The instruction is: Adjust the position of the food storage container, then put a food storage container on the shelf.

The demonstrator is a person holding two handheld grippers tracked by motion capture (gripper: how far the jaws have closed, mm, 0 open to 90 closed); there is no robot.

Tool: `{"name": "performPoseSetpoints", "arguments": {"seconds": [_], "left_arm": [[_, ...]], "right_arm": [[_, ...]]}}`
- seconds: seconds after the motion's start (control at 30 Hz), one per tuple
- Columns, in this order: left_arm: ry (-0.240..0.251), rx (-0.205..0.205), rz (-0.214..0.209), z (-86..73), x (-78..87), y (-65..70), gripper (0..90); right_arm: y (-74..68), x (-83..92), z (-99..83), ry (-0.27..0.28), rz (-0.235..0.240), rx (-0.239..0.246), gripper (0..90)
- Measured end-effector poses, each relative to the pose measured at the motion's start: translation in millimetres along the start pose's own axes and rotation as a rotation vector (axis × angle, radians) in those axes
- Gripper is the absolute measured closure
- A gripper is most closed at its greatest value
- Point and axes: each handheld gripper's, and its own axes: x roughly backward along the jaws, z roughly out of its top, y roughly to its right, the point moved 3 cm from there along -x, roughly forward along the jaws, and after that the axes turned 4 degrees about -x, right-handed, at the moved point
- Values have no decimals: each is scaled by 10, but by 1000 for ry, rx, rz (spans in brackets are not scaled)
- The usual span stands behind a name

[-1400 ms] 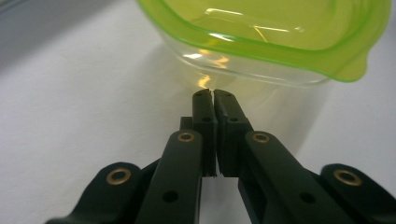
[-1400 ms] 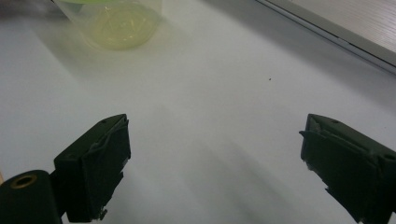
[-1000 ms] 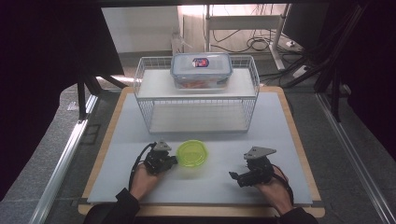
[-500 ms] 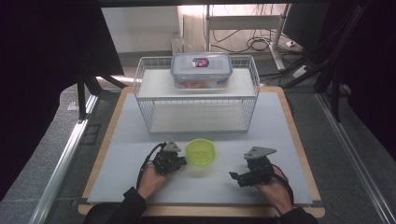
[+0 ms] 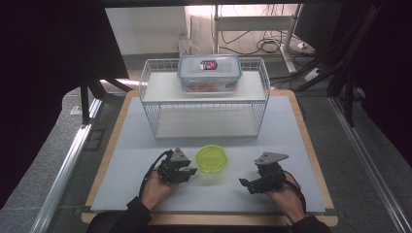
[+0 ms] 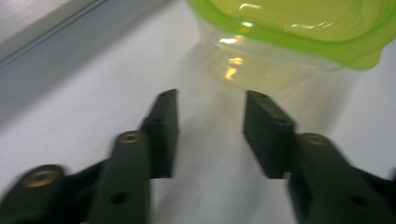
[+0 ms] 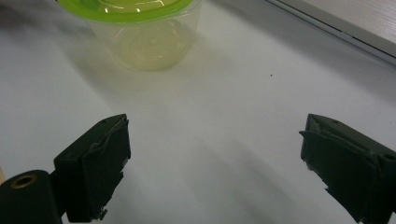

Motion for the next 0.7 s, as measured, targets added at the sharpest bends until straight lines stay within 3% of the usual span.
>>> {"name": "performPoseSetpoints", "arguments": {"seconds": [0.2, 0.4, 0.7], "left_arm": [[29, 4, -6, -58, 143, -5, 241], [84, 23, -28, -129, 307, -2, 80], [109, 14, 5, -279, 426, 43, 39]], "right_arm": [[-1, 24, 9, 13, 5, -9, 78], [4, 28, 4, 14, 13, -11, 43], [-30, -1, 46, 18, 33, -13, 20]]}}
